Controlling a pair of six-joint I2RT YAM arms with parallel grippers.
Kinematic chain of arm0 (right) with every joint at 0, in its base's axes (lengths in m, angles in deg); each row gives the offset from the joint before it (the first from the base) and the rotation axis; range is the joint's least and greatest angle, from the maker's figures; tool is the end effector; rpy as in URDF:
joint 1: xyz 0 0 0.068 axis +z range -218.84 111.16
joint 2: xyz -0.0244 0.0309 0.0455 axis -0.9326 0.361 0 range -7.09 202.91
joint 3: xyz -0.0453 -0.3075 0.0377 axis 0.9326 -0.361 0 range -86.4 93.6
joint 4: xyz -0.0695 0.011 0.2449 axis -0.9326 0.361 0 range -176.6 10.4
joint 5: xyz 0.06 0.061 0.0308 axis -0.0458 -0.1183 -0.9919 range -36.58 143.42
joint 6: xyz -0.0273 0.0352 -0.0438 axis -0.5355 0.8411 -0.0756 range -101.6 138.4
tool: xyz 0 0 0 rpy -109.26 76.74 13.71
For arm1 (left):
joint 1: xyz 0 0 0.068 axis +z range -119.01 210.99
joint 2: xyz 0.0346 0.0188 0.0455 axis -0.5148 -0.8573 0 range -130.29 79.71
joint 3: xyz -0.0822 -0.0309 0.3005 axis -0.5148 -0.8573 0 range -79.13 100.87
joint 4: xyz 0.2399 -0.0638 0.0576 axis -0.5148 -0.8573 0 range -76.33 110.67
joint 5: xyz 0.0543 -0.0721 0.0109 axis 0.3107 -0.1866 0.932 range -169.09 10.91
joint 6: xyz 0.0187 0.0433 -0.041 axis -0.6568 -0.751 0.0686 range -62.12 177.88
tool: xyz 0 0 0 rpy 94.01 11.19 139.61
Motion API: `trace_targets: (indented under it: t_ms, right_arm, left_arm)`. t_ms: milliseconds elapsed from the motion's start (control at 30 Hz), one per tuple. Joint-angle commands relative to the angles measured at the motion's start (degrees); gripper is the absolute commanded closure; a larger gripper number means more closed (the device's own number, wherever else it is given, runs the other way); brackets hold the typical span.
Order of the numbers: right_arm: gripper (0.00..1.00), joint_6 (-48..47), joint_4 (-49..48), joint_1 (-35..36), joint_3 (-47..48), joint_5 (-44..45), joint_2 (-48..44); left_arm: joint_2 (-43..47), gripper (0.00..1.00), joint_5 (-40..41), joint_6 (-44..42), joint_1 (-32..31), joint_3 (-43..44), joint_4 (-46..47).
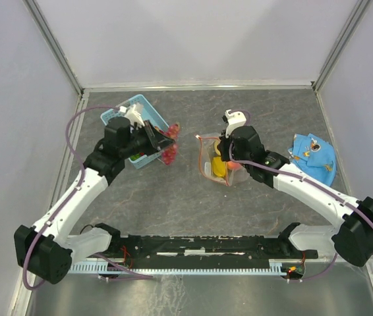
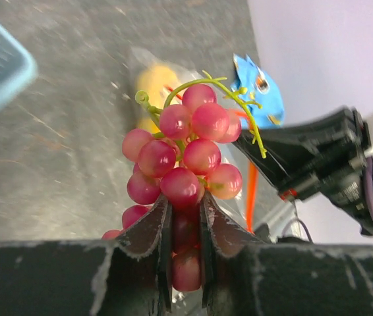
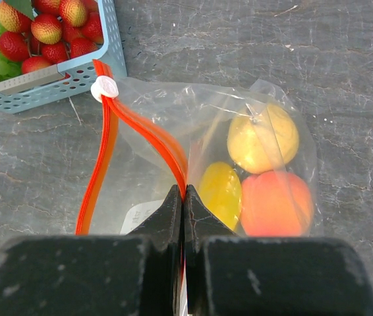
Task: Place the food in the zip-top bag and seal the zipper
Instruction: Place the fake fruit in the zipper food storage bag.
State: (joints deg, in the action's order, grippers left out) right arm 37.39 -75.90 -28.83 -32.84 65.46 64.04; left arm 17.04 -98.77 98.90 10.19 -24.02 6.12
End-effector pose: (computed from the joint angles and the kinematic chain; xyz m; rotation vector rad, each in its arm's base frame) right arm 0.2149 0.1674 0.3308 -0.2501 2.0640 0.4204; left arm 0.2127 -0.0979 0.3683 -0.1253 2.0788 -1.0230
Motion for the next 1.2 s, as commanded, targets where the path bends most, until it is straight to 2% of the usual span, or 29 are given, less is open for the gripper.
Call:
trace_targets:
  t_ms: [0,167,500,933,1167]
  right_arm:
    - [0.98,1.49,-4.99,0.06,1.78,-0.60,0.83]
    - [0.98,1.32,-6.47,0.04,1.61,-1.02,1.28]
    - [0.98,1.24,-8.12,0.13,0.47,-2.40,-0.71]
    - [0.98,-0.67,-10.24,0.37,-1.88,-6.01,-5.12]
    - [0.98,-0.79,-10.62,0.75,-3.09,-8.39,-5.55]
  left_arm:
    - [1.35,0.97,-0.51,9.22,-6.59,-2.72,8.12]
    - [0.32,0.97,0.39,12.96,-12.23,-4.33,12.11]
    - [-6.83,0.97,2.08,18.26,-18.04,-3.48,14.53]
    - [-13.60,0.91,2.00,24.26,-18.88,-2.24,15.50]
    - [-13.28,0.88,8.30,27.80,-18.95,-2.33,16.13]
